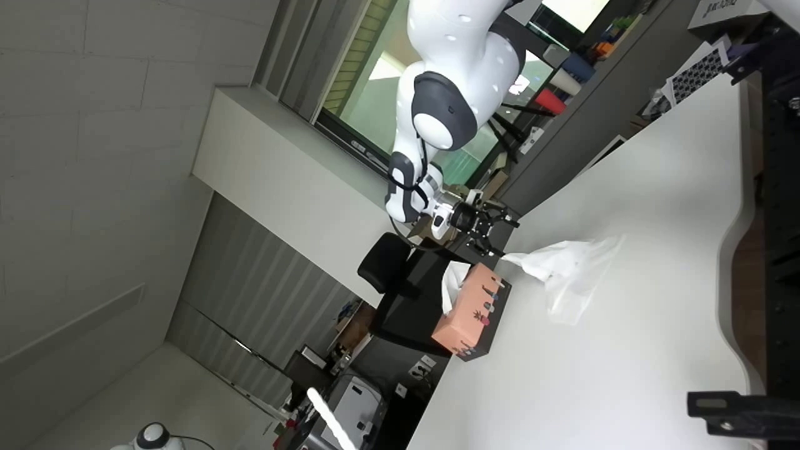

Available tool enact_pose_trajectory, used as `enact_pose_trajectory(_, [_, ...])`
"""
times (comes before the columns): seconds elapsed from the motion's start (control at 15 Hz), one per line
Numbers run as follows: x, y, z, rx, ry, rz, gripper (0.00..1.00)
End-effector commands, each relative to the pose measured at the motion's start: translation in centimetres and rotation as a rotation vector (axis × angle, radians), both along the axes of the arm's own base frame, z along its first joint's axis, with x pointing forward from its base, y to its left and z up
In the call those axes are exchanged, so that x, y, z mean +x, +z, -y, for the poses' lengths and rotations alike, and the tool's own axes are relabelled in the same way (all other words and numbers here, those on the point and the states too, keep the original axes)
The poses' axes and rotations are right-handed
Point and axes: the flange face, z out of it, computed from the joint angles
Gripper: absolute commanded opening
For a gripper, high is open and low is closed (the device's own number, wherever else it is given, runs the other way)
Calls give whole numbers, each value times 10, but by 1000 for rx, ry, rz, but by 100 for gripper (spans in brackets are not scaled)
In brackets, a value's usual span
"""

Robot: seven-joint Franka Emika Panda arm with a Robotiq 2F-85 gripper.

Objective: Remove a tissue from the box

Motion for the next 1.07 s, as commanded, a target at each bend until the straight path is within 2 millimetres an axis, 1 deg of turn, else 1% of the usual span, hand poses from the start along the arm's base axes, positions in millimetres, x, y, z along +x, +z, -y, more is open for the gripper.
enact_pose_trajectory(0.0, [4, 20, 3, -10, 29, 27, 100])
enact_pose_trajectory(0.4, [5, 39, 8, -14, 32, 37, 100])
enact_pose_trajectory(0.6, [1, 40, 9, -2, 50, 8, 100])
enact_pose_trajectory(0.67, [3, 31, 5, 6, 30, 24, 100])
enact_pose_trajectory(1.0, [2, 31, 6, 10, 39, 18, 100])
